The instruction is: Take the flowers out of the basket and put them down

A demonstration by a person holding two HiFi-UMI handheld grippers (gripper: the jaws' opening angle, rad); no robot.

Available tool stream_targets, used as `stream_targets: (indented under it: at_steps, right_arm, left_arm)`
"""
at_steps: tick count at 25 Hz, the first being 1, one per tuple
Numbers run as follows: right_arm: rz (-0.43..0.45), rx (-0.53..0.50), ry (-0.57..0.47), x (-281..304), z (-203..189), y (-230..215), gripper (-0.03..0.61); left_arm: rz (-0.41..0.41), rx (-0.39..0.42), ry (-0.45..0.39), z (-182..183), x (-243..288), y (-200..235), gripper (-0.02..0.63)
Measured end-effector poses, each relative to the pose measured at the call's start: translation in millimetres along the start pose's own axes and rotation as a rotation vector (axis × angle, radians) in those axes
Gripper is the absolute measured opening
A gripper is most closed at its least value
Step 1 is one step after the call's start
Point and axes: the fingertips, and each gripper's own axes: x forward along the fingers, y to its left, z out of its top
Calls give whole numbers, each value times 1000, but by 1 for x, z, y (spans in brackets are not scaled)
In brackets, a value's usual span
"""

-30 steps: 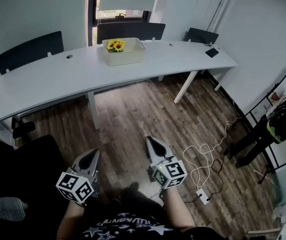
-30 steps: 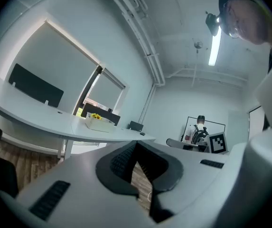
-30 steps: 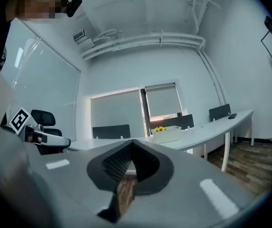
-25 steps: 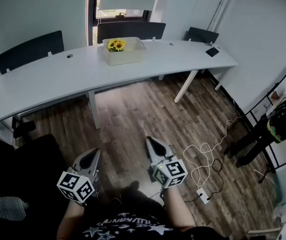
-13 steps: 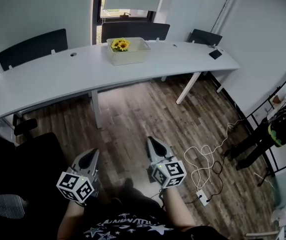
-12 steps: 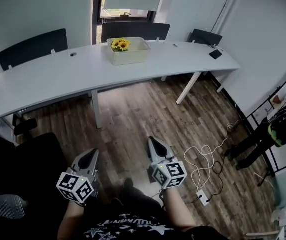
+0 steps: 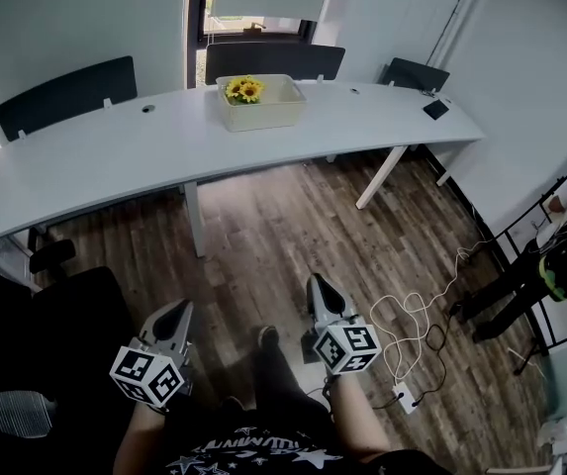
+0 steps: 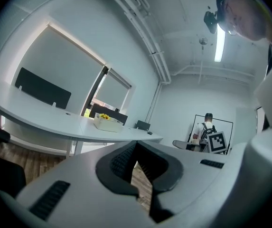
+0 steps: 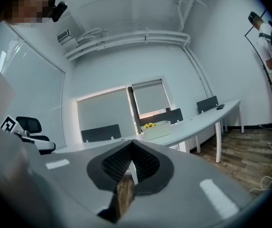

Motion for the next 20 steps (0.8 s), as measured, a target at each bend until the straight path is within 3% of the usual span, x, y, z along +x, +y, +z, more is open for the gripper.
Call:
stream_targets:
  at_steps: [12, 20]
  right_arm:
    - [50, 39, 1, 94, 15, -53, 2]
    - [79, 52, -45, 162, 55, -112, 2]
  left_arm:
    - [40, 28, 6, 25, 90, 22, 8]
    - [60, 38, -5, 51, 175, 28, 8]
